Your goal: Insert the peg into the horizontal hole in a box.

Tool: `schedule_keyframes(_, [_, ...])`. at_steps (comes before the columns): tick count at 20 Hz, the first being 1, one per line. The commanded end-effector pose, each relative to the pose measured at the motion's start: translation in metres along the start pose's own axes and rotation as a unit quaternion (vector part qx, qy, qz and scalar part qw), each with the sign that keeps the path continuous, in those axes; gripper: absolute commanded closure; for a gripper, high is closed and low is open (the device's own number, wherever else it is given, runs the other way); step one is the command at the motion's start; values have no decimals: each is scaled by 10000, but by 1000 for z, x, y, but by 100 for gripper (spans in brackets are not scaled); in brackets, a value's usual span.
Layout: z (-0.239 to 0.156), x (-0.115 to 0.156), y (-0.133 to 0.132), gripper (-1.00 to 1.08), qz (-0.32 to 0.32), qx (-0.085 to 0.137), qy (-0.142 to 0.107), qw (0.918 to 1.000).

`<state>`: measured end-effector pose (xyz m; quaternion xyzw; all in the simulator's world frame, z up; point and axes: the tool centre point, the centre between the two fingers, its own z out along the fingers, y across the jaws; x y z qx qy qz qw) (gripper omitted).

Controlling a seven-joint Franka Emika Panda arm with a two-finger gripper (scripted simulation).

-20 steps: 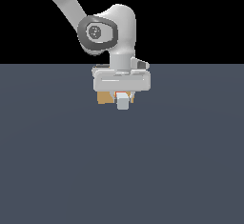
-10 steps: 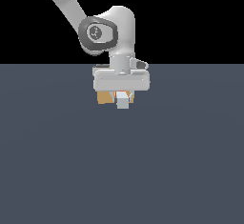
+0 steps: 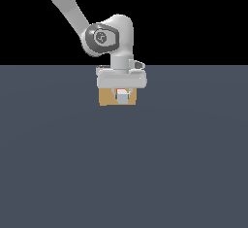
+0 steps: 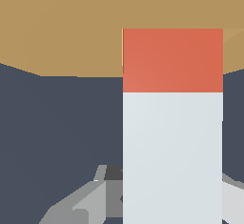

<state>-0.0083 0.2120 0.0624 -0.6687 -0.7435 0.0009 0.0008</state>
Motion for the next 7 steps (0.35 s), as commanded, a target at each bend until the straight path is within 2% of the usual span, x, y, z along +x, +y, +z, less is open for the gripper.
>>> schedule_keyframes(1, [-2, 14, 1, 108, 9, -18, 2, 10000])
schedule_keyframes(7, [-2, 22, 3, 108, 9, -18, 2, 10000])
